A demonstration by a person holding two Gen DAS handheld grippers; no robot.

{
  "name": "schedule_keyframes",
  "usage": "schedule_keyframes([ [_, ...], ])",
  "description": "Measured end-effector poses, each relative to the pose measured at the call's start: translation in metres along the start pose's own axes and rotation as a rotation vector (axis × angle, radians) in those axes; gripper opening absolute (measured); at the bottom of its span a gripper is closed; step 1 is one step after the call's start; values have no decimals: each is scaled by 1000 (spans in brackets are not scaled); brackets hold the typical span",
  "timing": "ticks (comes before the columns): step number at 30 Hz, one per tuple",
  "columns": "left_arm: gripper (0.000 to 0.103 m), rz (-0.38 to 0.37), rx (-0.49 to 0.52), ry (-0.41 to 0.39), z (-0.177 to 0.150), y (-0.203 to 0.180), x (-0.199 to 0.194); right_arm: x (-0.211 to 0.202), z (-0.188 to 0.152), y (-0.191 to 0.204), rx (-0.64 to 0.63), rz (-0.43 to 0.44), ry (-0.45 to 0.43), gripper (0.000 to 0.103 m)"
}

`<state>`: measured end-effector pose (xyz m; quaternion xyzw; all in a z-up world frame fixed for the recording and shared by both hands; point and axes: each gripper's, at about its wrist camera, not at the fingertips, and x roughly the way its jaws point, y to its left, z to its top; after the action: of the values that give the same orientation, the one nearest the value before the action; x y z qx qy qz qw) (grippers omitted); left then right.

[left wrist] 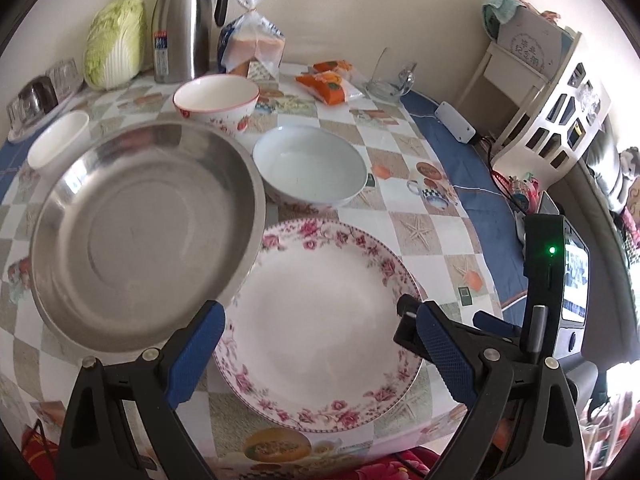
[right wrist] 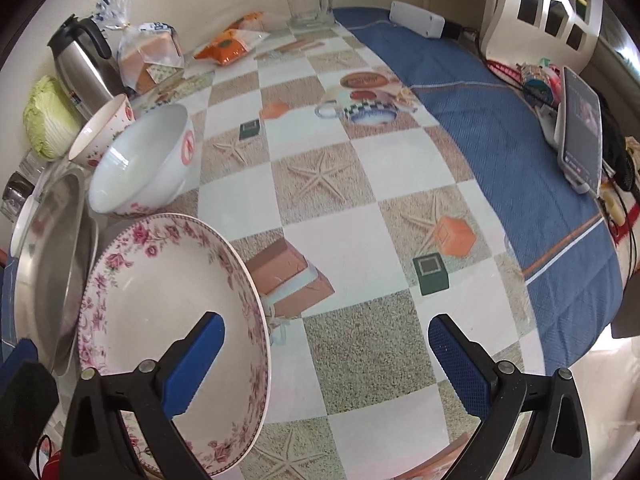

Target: Organize plates and bowls

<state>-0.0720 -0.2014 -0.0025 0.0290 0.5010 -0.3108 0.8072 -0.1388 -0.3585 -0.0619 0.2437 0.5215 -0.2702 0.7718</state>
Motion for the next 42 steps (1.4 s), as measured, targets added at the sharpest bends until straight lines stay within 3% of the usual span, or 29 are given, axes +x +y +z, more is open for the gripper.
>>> schedule_keyframes([
  [1,97,-2,-5,6,0,1,1,1,0,-1,7,-2,5,101],
  [3,97,-5,-16,16,0,3,3,3,0,-4,21,-15,12,88],
  [9,97,-4,-10,28,-1,3,6,3,2,-5,33,-17,3,85],
  [13,97,-13,-10,43,-1,3,9,-2,4,-10,57,-49,-25,74],
  [31,96,-10,-39,169,-6,8,47,1,8,-41,222,17,-21,67],
  [37,89,11,-49,181,-5,10,59,2,6,-41,251,87,-23,52],
  [39,79,20,-57,171,-4,11,60,3,6,-40,251,112,-19,44],
  [40,67,14,-73,173,-3,15,61,3,6,-39,249,121,-19,40],
  [42,62,15,-104,184,-3,21,64,3,6,-37,256,140,-14,32],
])
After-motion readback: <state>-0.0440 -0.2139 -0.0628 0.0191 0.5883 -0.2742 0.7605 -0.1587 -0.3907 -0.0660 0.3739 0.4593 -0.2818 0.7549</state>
